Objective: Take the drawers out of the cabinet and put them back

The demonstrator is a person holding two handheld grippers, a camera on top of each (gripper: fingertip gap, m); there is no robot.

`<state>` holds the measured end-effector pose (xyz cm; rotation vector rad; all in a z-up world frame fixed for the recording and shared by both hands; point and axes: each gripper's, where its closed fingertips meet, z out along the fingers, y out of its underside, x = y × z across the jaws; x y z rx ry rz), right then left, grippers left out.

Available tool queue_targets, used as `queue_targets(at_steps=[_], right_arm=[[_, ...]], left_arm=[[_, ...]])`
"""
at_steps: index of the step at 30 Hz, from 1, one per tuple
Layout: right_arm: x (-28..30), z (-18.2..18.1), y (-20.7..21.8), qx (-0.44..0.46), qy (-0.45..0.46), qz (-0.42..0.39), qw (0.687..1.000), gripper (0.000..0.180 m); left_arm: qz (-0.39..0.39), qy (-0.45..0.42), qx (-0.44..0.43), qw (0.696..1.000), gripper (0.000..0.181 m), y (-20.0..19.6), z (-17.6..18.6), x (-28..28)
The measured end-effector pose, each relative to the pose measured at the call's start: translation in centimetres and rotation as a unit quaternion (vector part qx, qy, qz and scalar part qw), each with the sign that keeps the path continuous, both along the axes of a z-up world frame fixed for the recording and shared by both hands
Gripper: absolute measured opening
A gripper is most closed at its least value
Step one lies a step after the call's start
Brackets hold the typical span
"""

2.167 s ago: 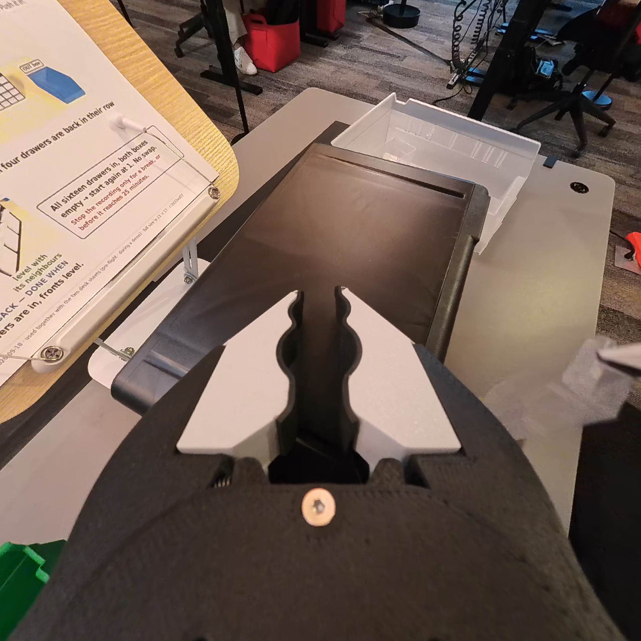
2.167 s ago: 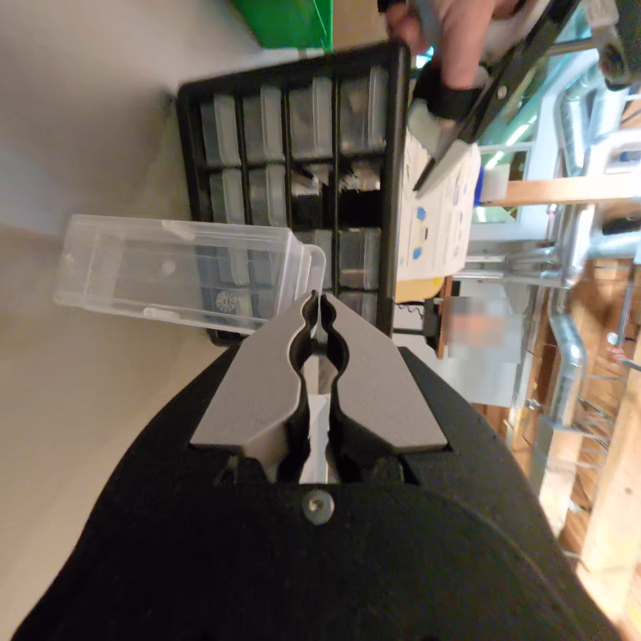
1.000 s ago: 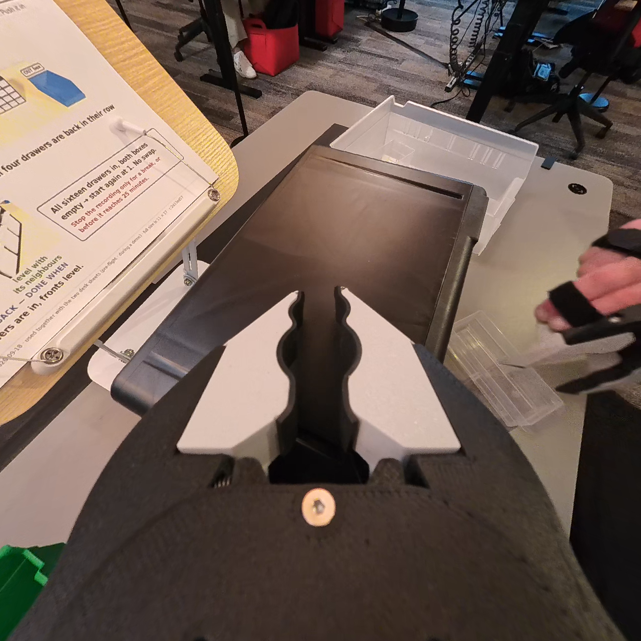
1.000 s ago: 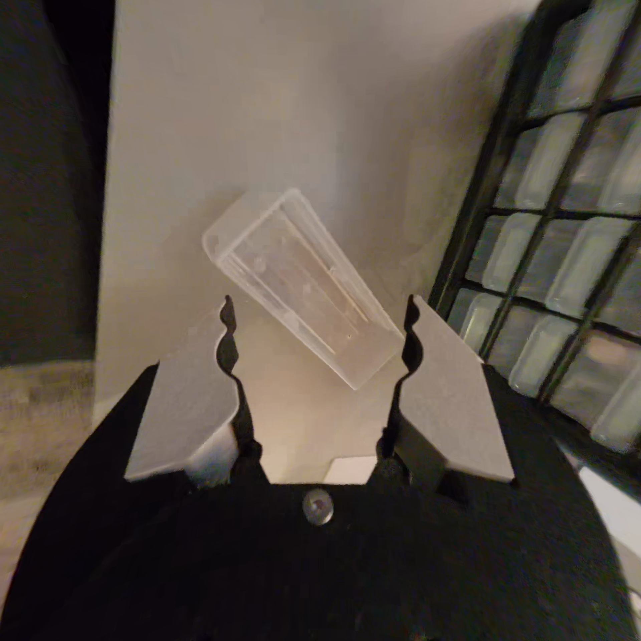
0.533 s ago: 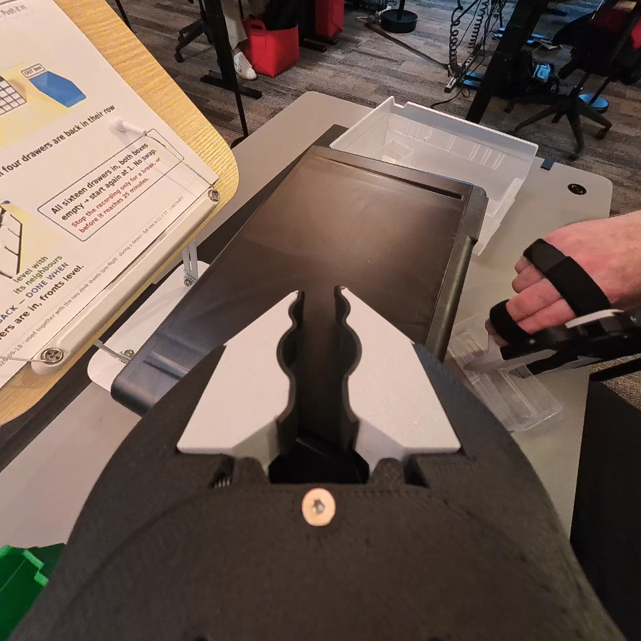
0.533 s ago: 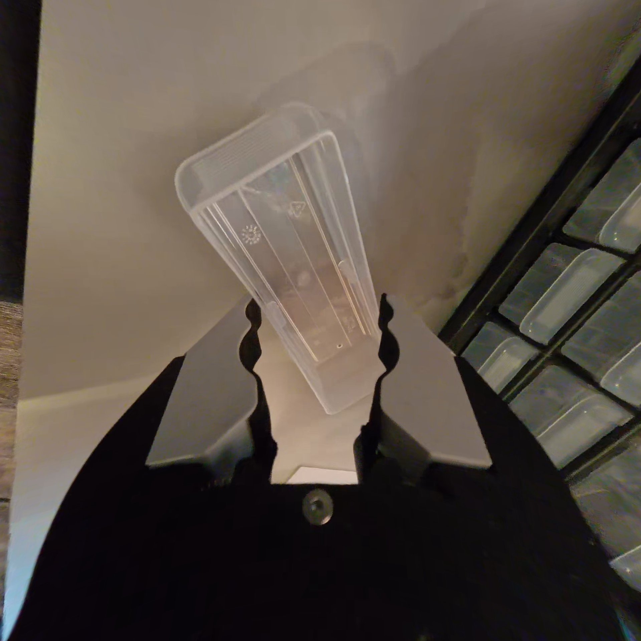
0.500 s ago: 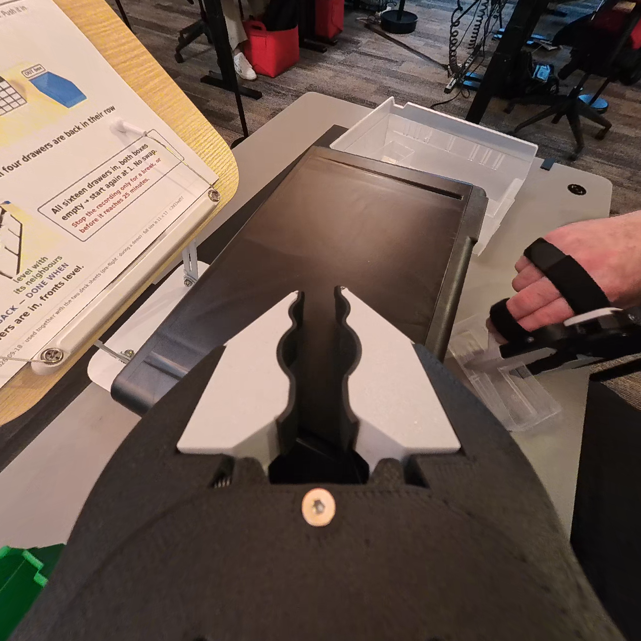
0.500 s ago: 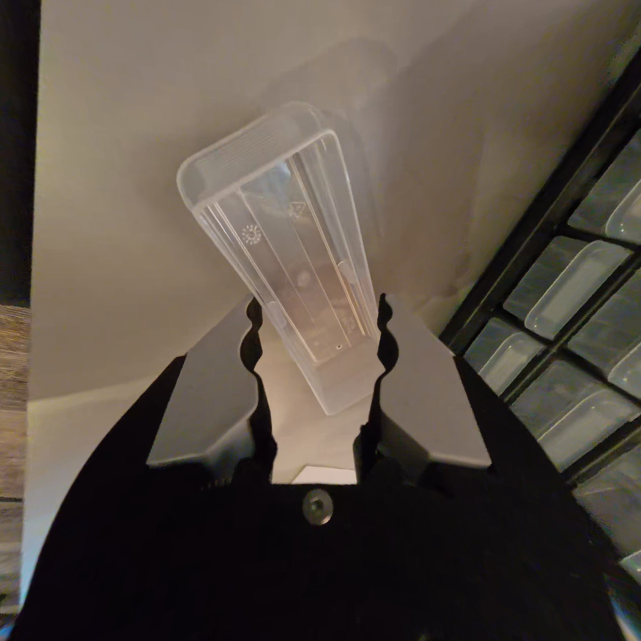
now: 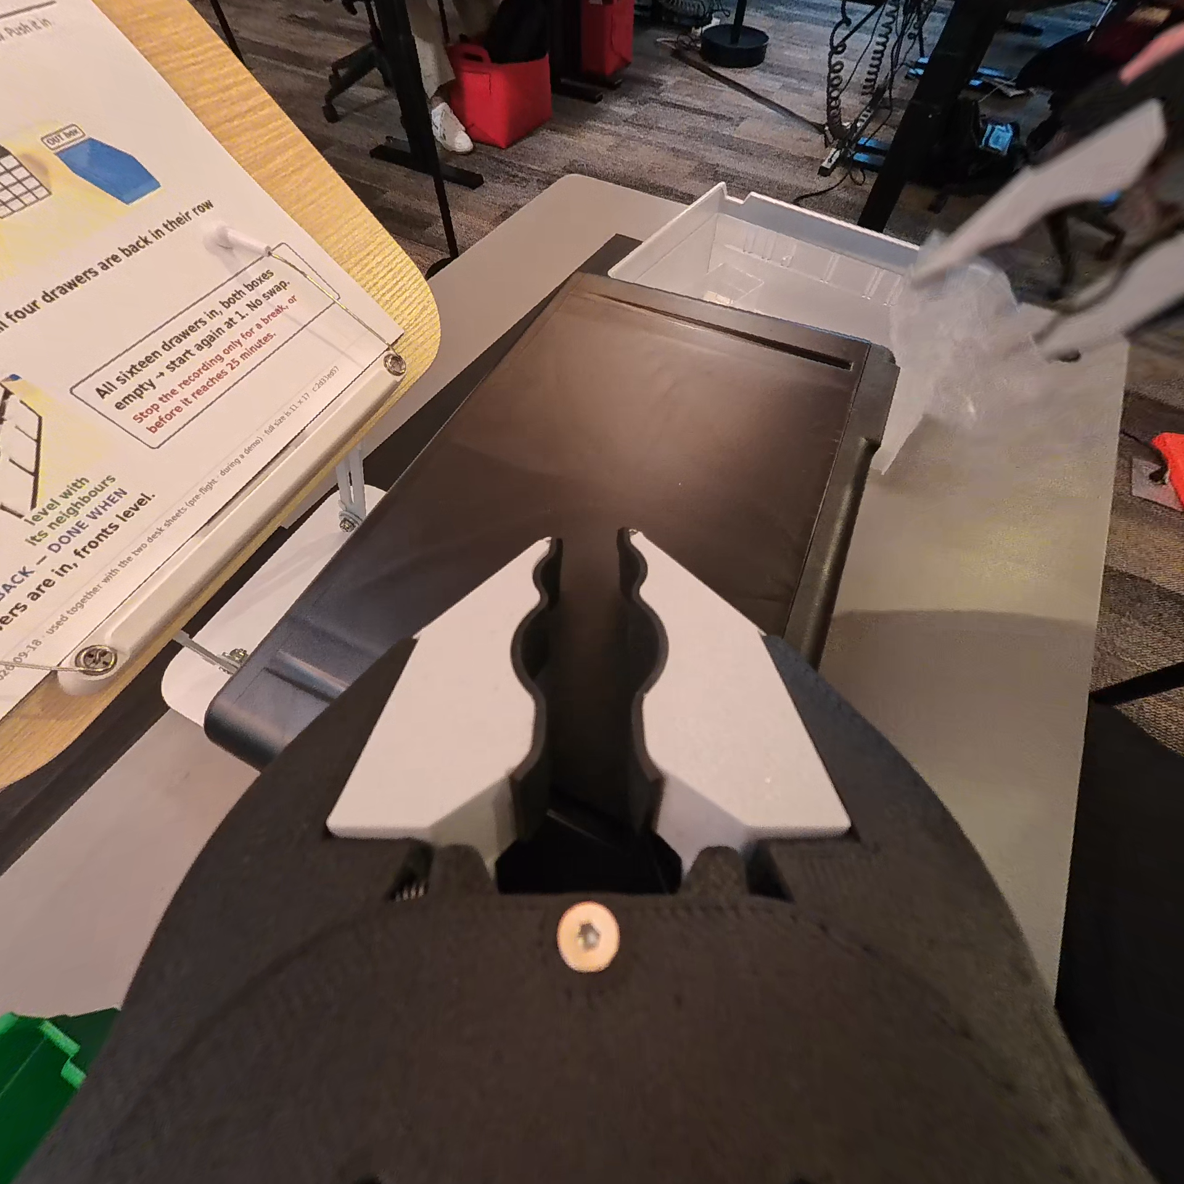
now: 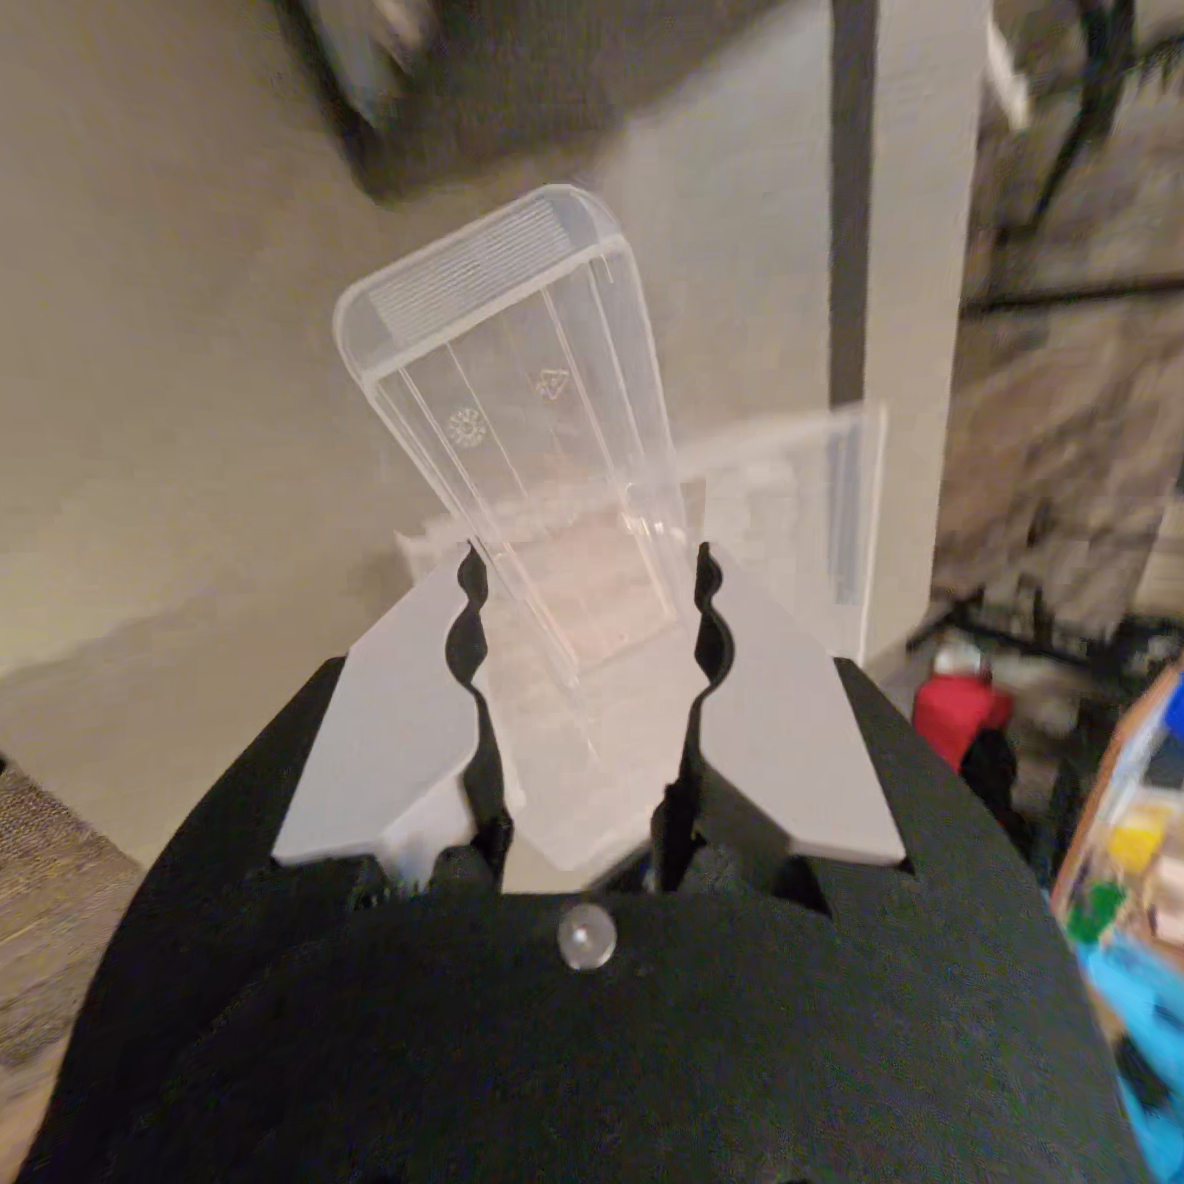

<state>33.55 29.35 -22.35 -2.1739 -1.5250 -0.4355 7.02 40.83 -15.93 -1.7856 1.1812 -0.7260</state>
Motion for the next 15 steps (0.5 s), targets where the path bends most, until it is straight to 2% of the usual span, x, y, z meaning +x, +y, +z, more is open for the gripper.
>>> queue_targets(at_steps=[1,5,11,15], right_arm=[[2.9,-0.1,1.1,0.001,-0.015,-0.039,0.999,0.065],[11.0,-3.6,5.1,-0.022,-0.053,-0.144,0.988,0.066],[15.1,-10.8,8.5,-0.067,-0.107,-0.161,0.979,0.068],[16.4,-12.8,10.9,-0.041,-0.135,-0.165,0.976,0.072]], left_arm=[[0.0,-0.001,0.0,1.0,0.017,0.0,0.0,0.0],[0.001,-0.002,0.0,1.0,0.017,0.0,0.0,0.0],[0.002,-0.001,-0.001,1.0,0.017,0.0,0.0,0.0],[0.001,0.0,-0.001,1.0,0.017,0.0,0.0,0.0]])
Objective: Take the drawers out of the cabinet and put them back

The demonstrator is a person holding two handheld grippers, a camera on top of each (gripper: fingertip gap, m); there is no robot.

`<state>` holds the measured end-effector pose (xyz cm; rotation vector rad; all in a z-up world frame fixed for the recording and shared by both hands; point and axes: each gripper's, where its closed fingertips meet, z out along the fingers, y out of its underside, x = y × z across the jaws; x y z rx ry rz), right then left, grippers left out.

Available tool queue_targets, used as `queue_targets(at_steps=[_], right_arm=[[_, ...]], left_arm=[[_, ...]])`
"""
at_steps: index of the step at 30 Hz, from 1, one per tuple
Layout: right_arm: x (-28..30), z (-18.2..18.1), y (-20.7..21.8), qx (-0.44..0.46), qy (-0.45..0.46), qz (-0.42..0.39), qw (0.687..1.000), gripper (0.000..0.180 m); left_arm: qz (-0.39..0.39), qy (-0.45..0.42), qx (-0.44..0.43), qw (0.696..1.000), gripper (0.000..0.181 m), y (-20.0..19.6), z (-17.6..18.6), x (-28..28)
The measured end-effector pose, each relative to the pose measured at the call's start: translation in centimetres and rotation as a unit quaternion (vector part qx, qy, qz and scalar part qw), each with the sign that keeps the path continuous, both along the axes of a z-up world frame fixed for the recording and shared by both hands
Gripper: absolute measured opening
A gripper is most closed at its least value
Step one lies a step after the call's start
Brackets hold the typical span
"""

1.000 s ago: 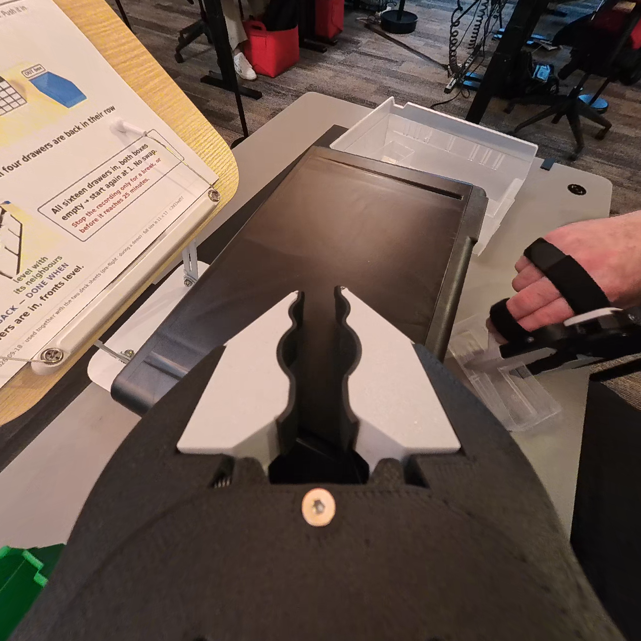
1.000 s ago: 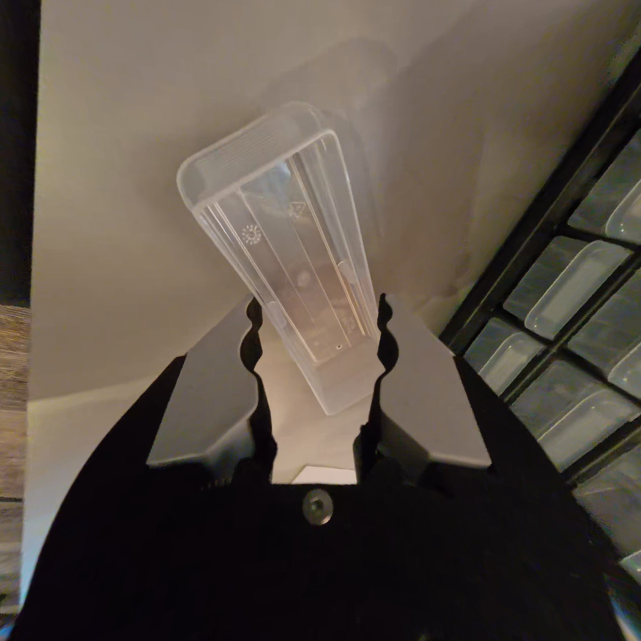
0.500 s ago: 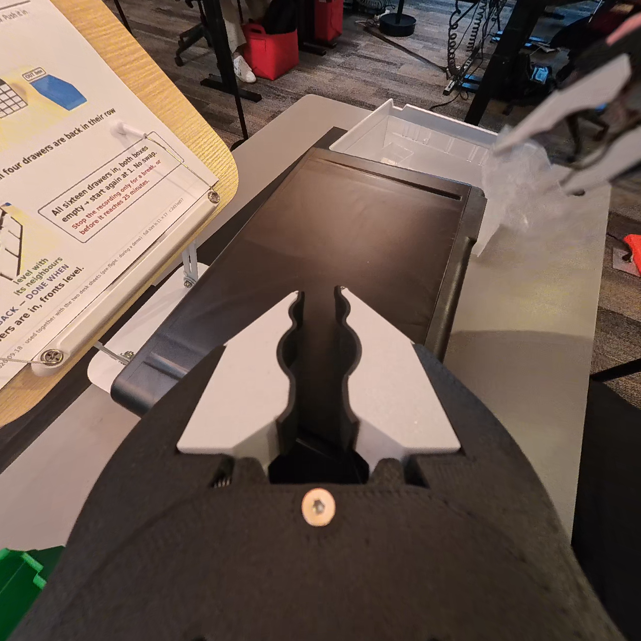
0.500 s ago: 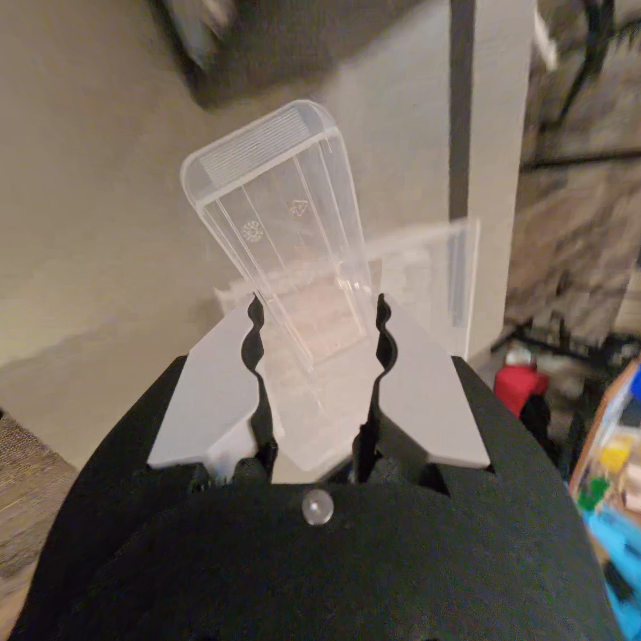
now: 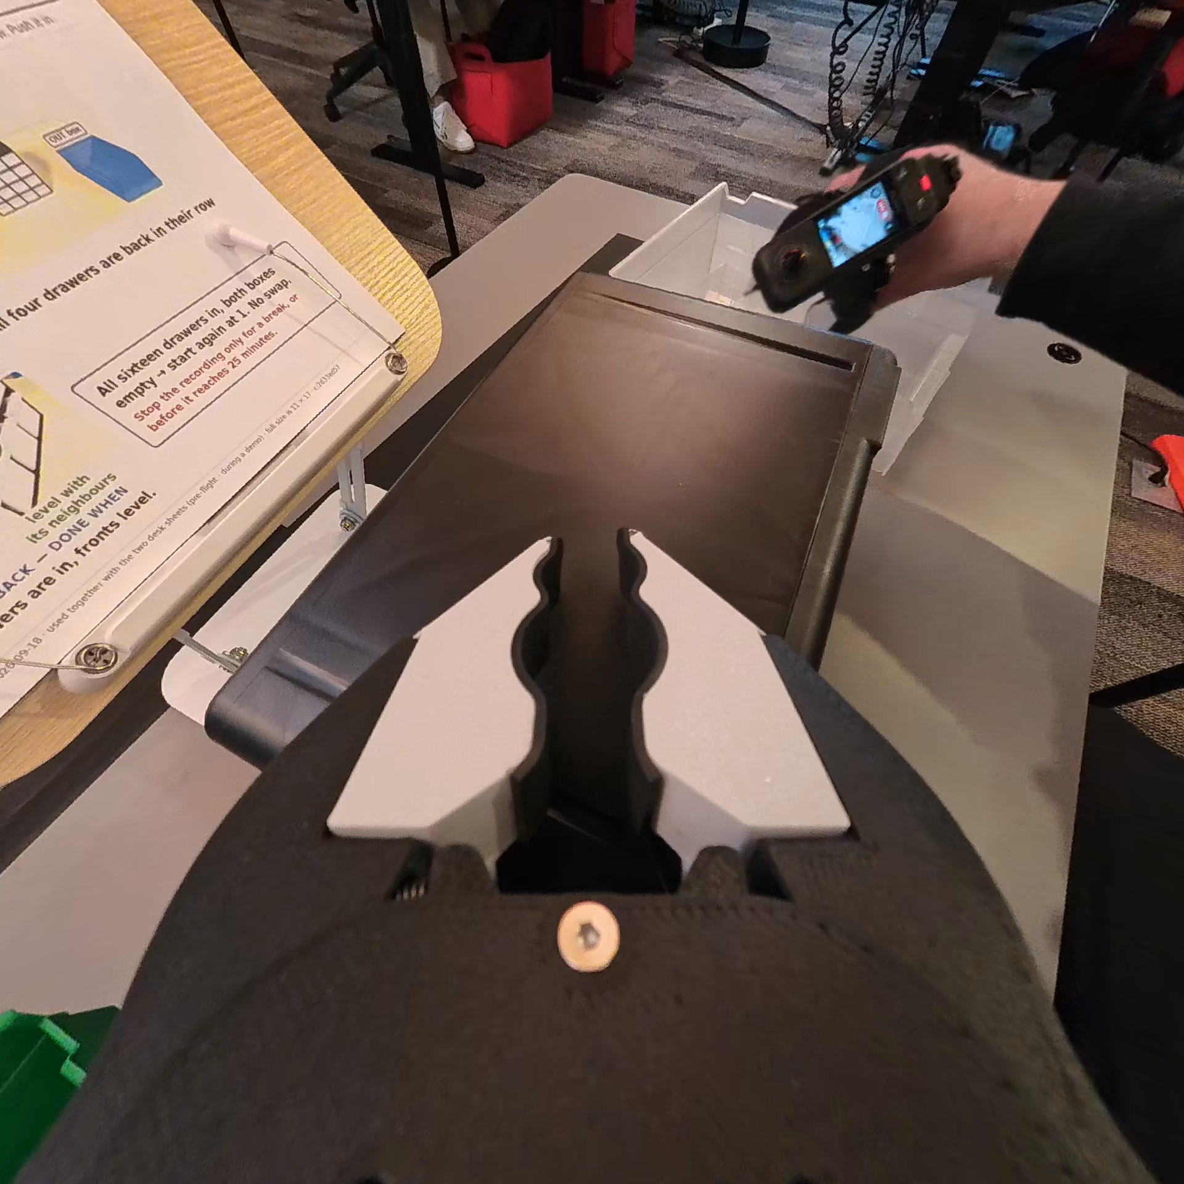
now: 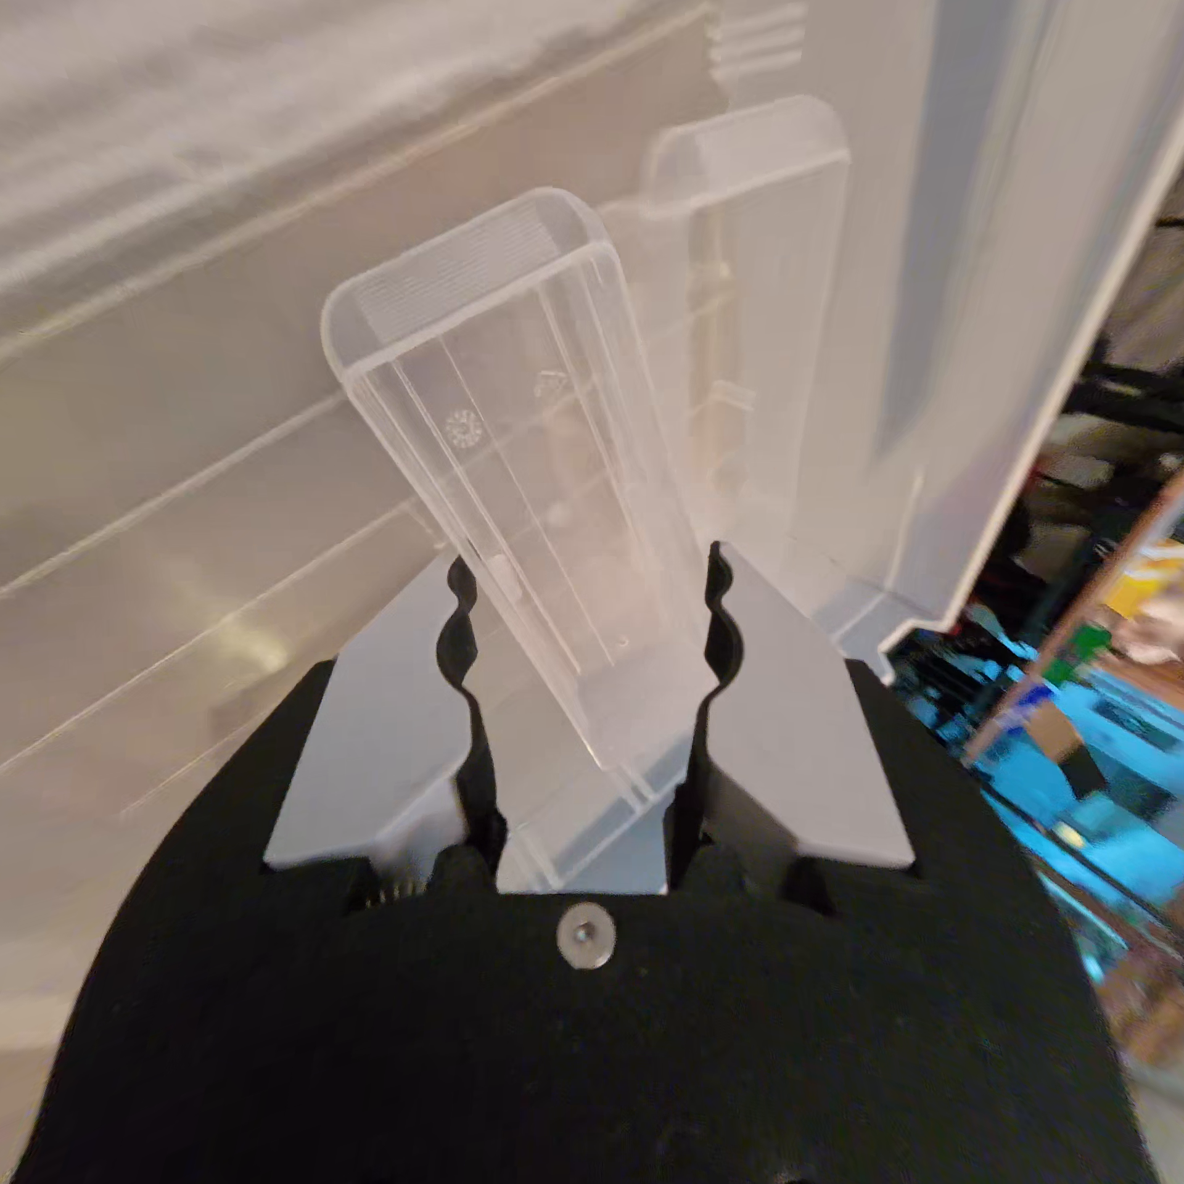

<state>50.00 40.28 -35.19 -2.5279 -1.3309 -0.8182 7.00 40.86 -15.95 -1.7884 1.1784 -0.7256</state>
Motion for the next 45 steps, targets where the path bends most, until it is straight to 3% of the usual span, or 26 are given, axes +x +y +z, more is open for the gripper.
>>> queue_targets(at_steps=[4,8,11,14,17,21,27,33,36,38,45], right_arm=[[1.3,0.3,1.3,0.031,-0.021,-0.028,0.999,0.091],[1.1,3.2,0.8,0.068,-0.015,-0.037,0.997,0.085],[-2.0,8.3,-0.5,0.139,0.026,-0.019,0.99,0.07],[-9.5,14.5,-3.1,0.229,0.069,0.078,0.968,0.059],[-20.1,18.2,-6.8,0.315,0.087,0.232,0.916,0.055],[-32.2,15.2,-11.3,0.319,0.061,0.392,0.861,0.045],[-42.1,8.9,-11.8,0.333,0.058,0.483,0.808,0.047],[-42.7,5.7,-7.0,0.355,0.016,0.468,0.809,0.039],[-43.3,5.4,-6.7,0.373,0.014,0.48,0.793,0.027],[-43.3,6.1,-6.5,0.391,0.018,0.473,0.789,0.009],[-43.1,6.4,-7.3,0.369,0.037,0.473,0.799,0.007]], left_arm=[[0.0,-0.001,0.0,1.0,0.017,0.0,0.0,0.0],[0.0,-0.002,0.001,1.0,0.016,0.0,0.0,0.0],[0.0,-0.003,0.002,1.0,0.016,0.0,0.0,0.0],[0.001,-0.005,0.003,1.0,0.015,0.1,0.1,0.0],[0.001,-0.007,0.003,1.0,0.015,0.1,0.1,0.0],[0.002,-0.008,0.003,1.0,0.015,0.1,0.1,0.0],[-0.001,-0.005,0.004,1.0,0.015,0.0,0.1,0.0],[-0.003,-0.008,0.006,1.0,0.015,0.0,0.1,0.0],[-0.003,-0.009,0.007,1.0,0.015,0.0,0.2,0.0],[-0.003,-0.01,0.007,1.0,0.015,0.0,0.2,0.0],[-0.004,-0.012,0.008,1.0,0.015,0.0,0.2,0.0]])
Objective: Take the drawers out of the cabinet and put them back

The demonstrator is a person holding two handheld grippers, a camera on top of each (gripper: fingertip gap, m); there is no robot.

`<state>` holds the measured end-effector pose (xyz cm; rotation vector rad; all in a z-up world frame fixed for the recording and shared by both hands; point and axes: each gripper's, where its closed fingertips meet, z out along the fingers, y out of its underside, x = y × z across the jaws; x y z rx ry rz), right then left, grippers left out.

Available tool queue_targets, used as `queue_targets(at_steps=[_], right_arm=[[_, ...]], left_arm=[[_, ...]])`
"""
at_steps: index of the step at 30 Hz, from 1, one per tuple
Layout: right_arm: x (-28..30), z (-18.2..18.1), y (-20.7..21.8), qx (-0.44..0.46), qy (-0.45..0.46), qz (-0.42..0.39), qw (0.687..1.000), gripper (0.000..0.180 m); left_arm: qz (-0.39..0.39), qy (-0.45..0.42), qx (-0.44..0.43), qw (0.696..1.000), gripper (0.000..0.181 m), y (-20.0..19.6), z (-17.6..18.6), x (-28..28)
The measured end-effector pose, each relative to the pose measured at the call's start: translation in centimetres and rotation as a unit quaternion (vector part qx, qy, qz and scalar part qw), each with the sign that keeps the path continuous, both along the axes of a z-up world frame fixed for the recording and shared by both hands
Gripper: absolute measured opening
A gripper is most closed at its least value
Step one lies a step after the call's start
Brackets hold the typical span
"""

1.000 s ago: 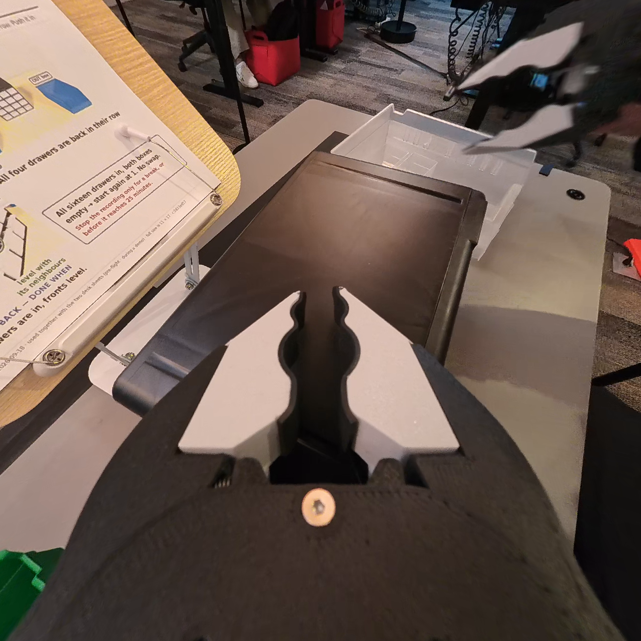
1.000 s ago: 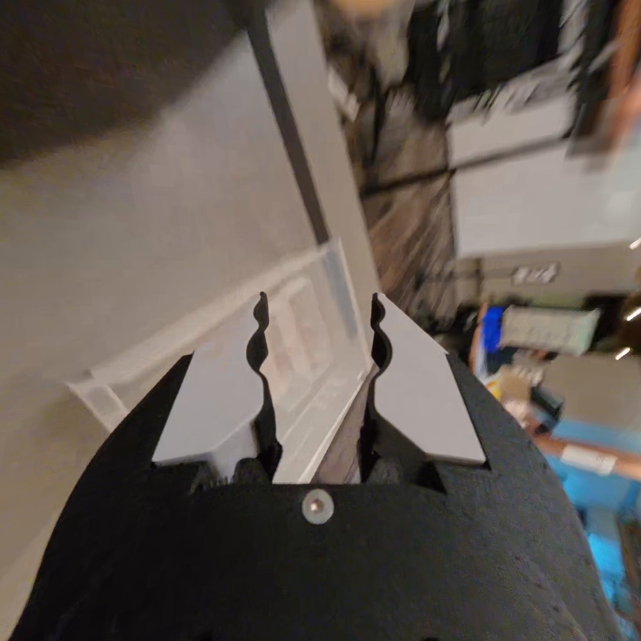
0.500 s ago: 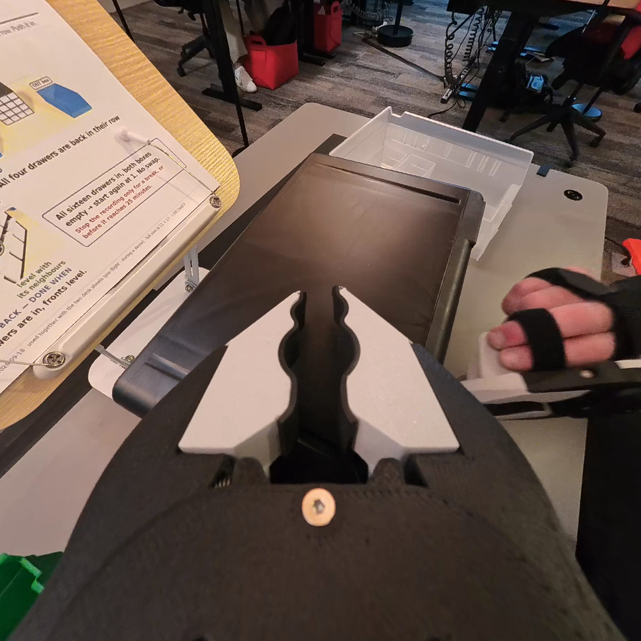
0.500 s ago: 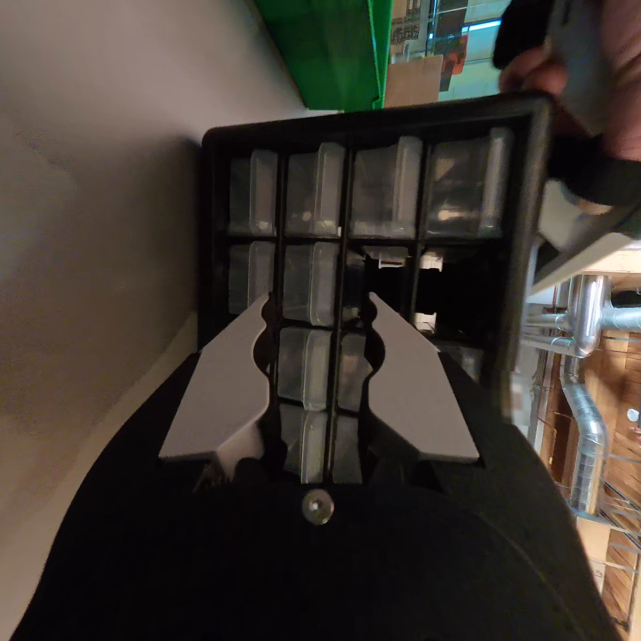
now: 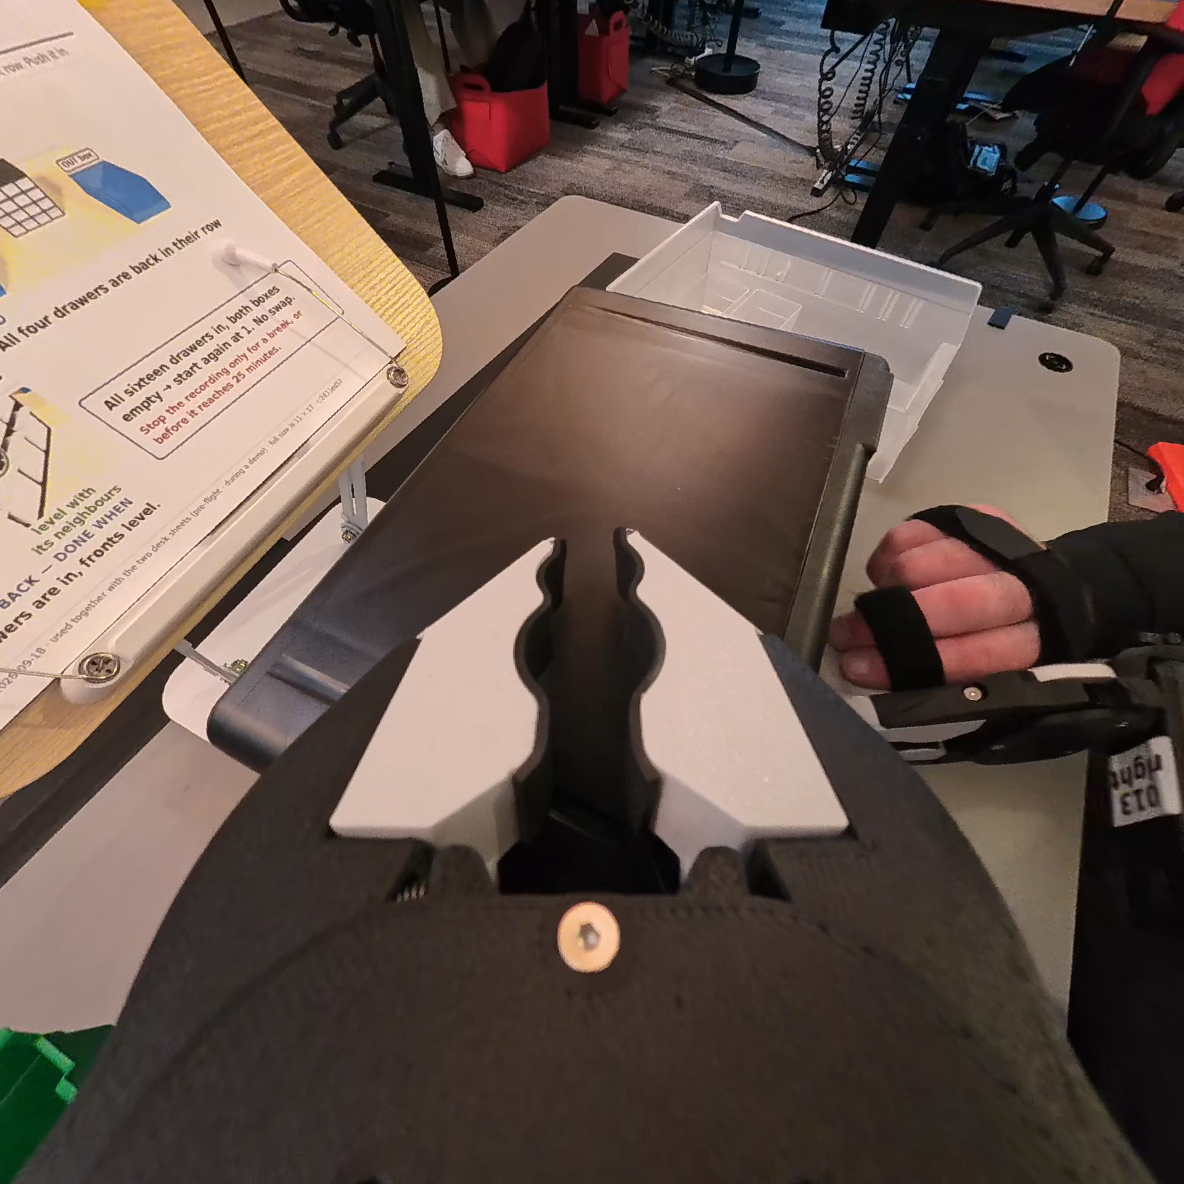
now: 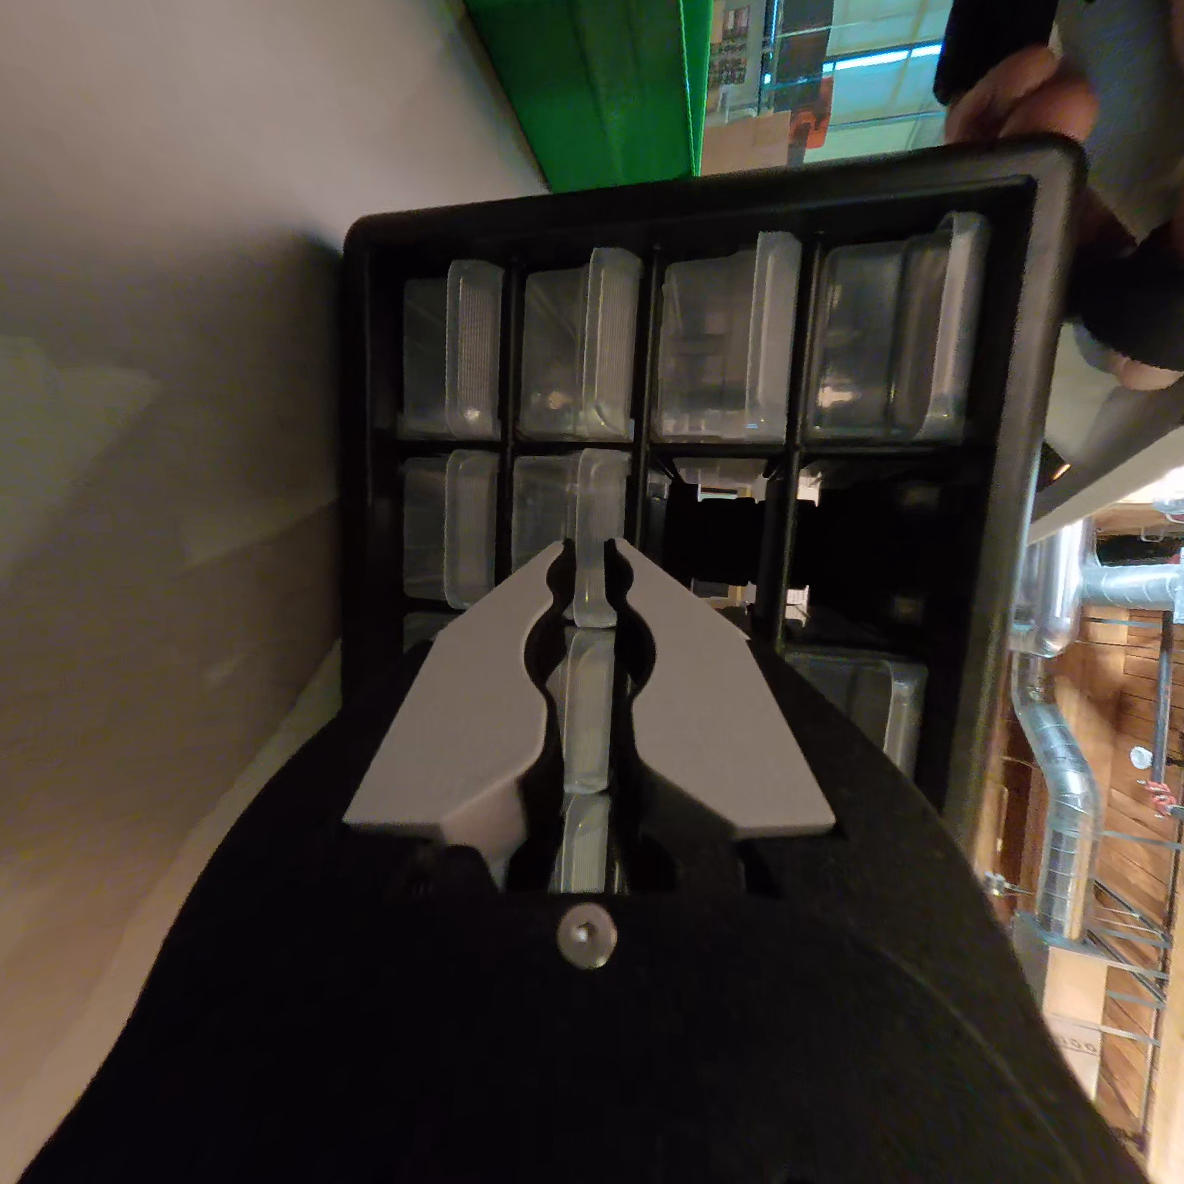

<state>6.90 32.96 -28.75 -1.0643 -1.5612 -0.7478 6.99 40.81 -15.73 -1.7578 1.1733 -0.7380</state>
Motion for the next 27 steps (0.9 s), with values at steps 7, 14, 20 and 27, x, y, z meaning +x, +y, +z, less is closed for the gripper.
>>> queue_targets(at_steps=[7,14,20,27], right_arm=[[-0.1,0.1,-3.3,-0.017,0.003,0.014,1.0,0.007],[-0.1,0.0,-3.7,0.008,0.014,0.012,1.0,0.008],[-0.1,0.0,-2.1,0.033,0.017,-0.007,0.999,0.014],[-0.6,0.2,-3.3,0.015,0.018,0.004,1.0,0.013]], left_arm=[[0.0,-0.001,0.0,1.0,0.015,0.0,0.0,0.0],[0.001,-0.001,0.0,1.0,0.015,0.0,0.0,0.0],[0.001,0.004,-0.002,1.0,0.015,0.0,-0.1,0.0],[0.001,0.003,-0.002,1.0,0.015,0.0,0.0,0.0]])
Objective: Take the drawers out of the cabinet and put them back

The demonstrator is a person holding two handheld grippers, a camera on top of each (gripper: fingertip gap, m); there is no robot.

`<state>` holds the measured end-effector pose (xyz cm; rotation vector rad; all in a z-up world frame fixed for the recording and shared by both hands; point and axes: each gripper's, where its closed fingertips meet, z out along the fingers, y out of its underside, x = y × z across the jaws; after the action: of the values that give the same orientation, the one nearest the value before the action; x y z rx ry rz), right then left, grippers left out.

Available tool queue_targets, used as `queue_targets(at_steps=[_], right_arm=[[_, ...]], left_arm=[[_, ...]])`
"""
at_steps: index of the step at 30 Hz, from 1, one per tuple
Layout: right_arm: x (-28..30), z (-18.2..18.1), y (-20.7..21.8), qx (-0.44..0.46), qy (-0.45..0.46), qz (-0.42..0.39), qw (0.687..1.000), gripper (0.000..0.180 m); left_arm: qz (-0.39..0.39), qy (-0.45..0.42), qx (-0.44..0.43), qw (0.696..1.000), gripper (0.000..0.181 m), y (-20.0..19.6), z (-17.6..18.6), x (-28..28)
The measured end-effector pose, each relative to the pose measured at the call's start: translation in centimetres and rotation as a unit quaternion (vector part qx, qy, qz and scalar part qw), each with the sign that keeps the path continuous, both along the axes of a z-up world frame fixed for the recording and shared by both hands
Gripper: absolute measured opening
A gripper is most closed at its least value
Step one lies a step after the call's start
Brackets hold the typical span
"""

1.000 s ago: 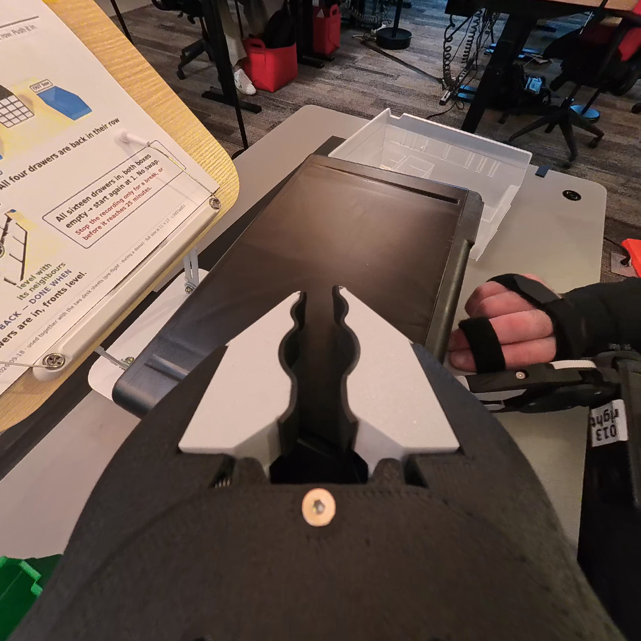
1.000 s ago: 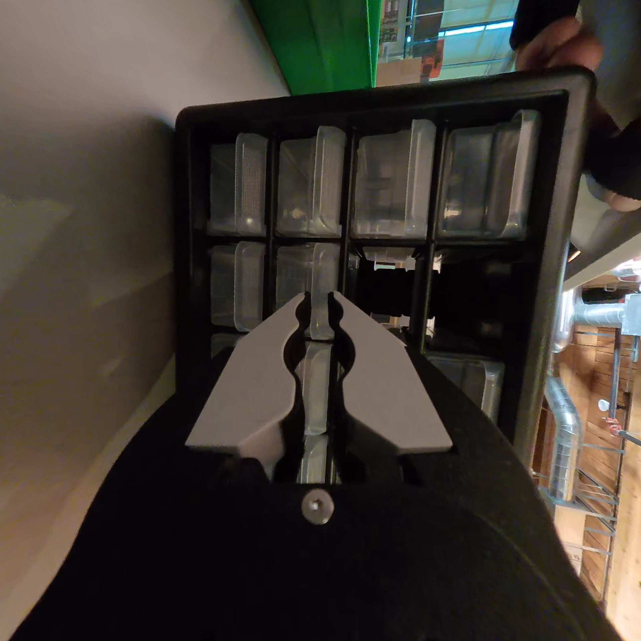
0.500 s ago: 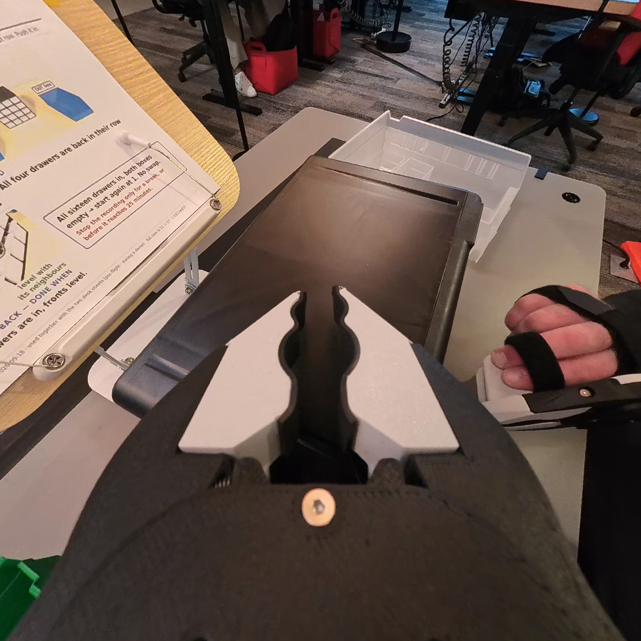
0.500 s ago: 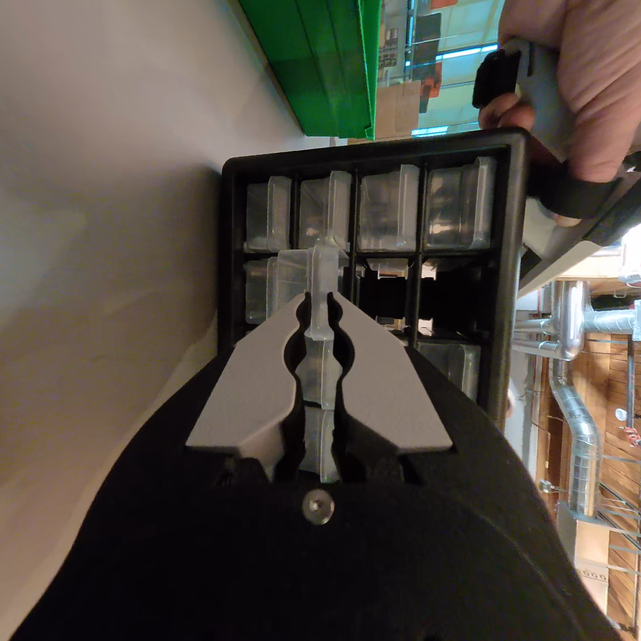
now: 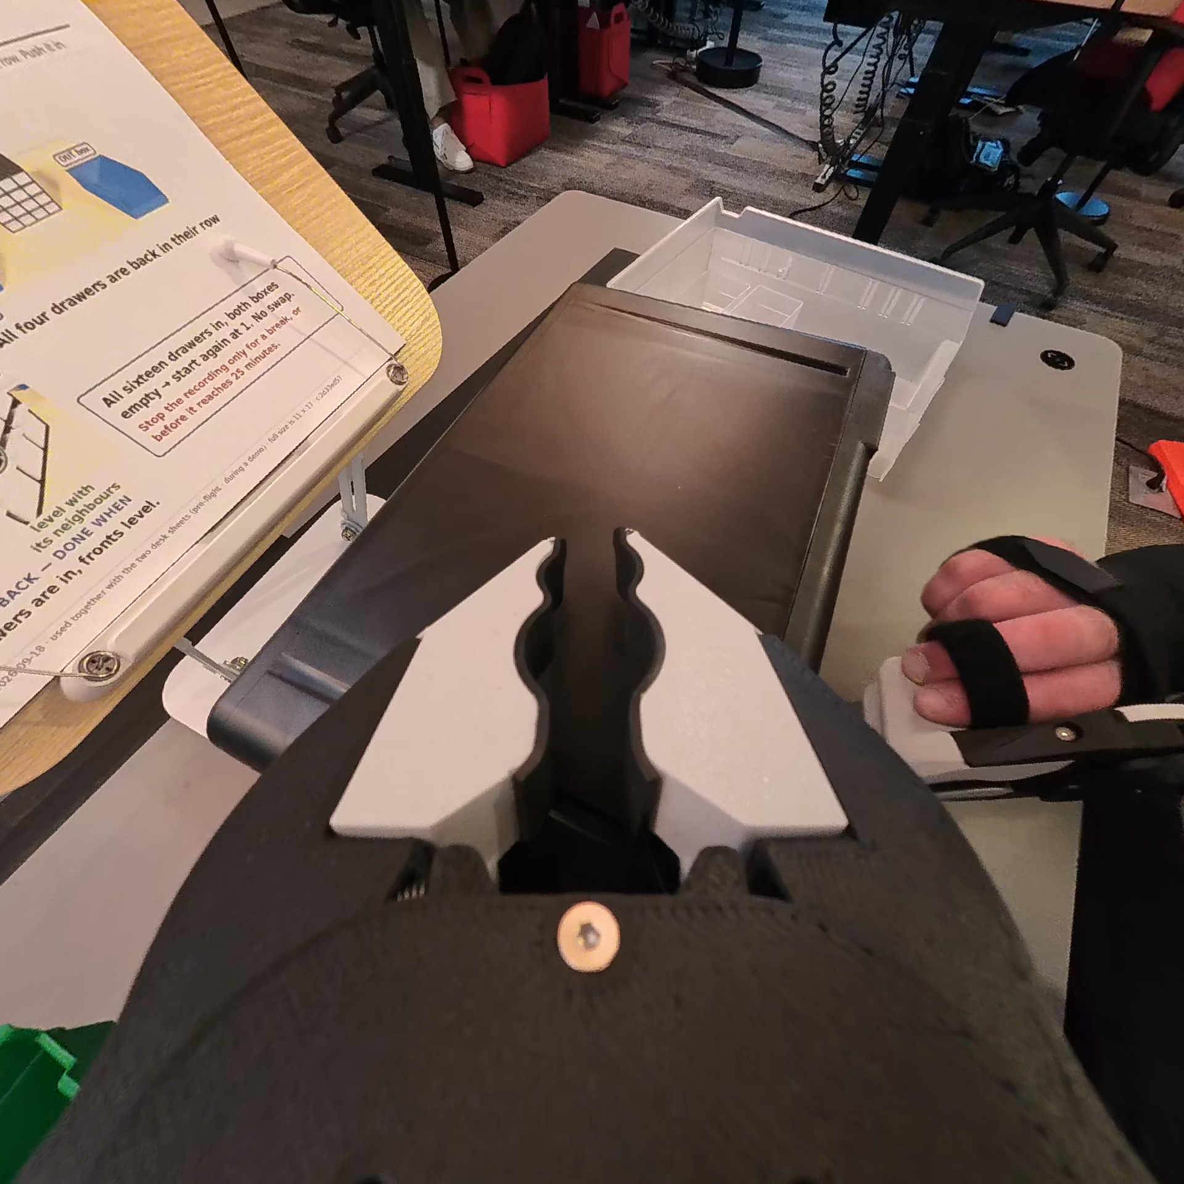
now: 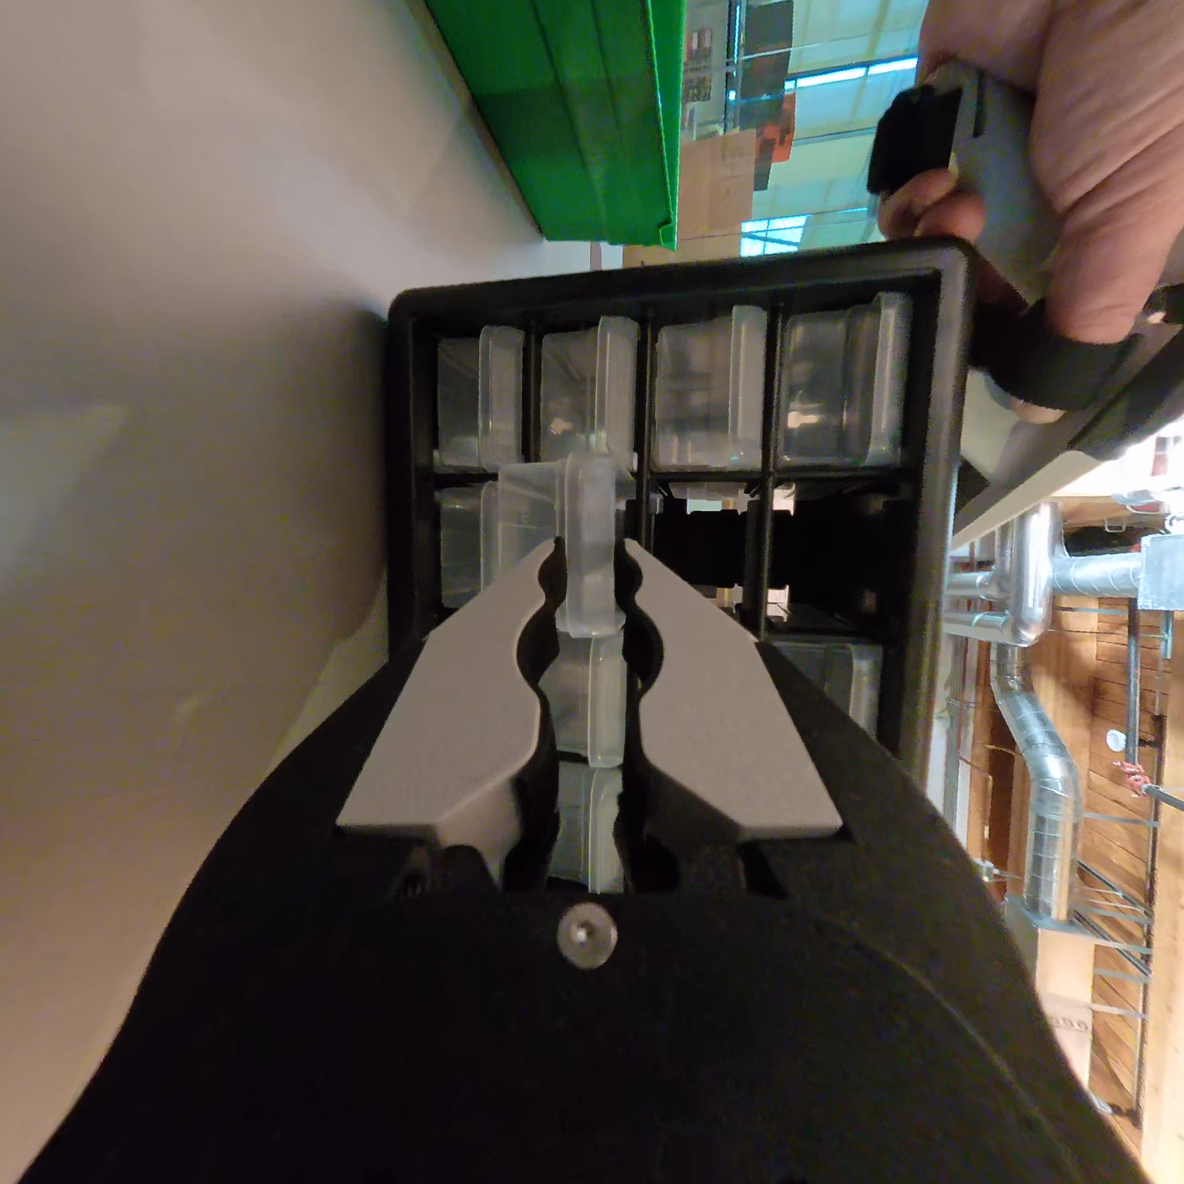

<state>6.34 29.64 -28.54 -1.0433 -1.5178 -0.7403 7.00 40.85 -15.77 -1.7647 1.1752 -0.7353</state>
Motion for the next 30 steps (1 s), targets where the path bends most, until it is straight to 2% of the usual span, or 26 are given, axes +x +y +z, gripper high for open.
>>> queue_targets(at_steps=[12,17,21,30], right_arm=[[-0.8,0.4,-6.0,-0.005,0.005,0.034,0.999,0.012],[-1.2,1.6,-8.4,0.0,0.014,0.048,0.999,0.01],[-0.7,3.2,-8.8,0.018,0.021,0.042,0.999,0.0],[4.2,4.0,-8.3,0.002,-0.004,-0.031,1.0,0.0]], left_arm=[[0.0,-0.002,0.001,1.0,0.014,0.0,0.0,0.0],[0.001,-0.002,0.001,1.0,0.014,0.0,0.0,0.0],[0.002,-0.001,0.0,1.0,0.015,0.0,0.0,0.0],[0.002,-0.002,0.001,1.0,0.014,0.0,0.0,0.0]])
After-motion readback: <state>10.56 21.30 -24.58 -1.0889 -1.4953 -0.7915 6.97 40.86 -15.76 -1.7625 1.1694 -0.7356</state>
